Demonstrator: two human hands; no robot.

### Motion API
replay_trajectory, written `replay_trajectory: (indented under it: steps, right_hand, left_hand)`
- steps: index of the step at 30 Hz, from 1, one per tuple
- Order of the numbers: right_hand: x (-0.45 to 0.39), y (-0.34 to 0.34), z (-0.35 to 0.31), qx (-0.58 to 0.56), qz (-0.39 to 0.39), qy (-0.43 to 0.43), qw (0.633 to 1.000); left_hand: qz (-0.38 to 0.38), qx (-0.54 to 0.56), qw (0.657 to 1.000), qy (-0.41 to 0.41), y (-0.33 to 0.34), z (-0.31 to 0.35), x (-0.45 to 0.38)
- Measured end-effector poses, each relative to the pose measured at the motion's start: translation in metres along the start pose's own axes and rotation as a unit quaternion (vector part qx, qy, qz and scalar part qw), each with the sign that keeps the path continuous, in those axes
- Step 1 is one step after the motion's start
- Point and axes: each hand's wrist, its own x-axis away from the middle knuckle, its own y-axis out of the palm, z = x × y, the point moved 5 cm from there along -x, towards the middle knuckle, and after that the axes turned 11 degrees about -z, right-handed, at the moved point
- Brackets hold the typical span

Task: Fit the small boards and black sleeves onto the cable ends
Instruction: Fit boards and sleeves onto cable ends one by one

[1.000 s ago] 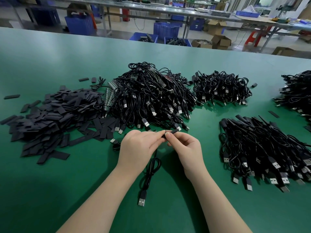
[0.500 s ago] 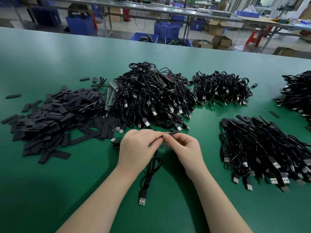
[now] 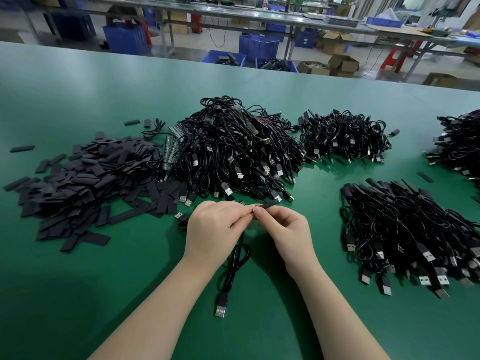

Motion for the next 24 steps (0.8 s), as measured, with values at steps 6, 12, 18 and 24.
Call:
replay_trajectory:
  steps: [6, 12, 18, 24]
  right_hand:
    - [-0.0004, -0.0005, 0.0020, 0.011, -0.009, 0.001, 1.000]
    - [0.0031, 0.0009, -0.0030, 0.022, 0.071, -0.071, 0.995]
    - [0.0043, -0.0013, -0.0041, 0.060, 0.079, -0.089, 0.991]
    - [0.0046, -0.0030, -0.0021, 0.048, 0.078, -0.074, 0.993]
  left_hand:
    - [0.008, 0.021, 1.000, 0.003, -0.0004, -0.0018, -0.0010]
    - [0.009, 0.025, 0.999, -0.045, -0.0013, -0.0059, -0.0009]
    - [0.003, 0.049, 0.997, -0.063, -0.0026, -0.0079, 0.0001]
    - [-0.016, 0.071, 0.995, -0.075, -0.0017, -0.0096, -0.0003]
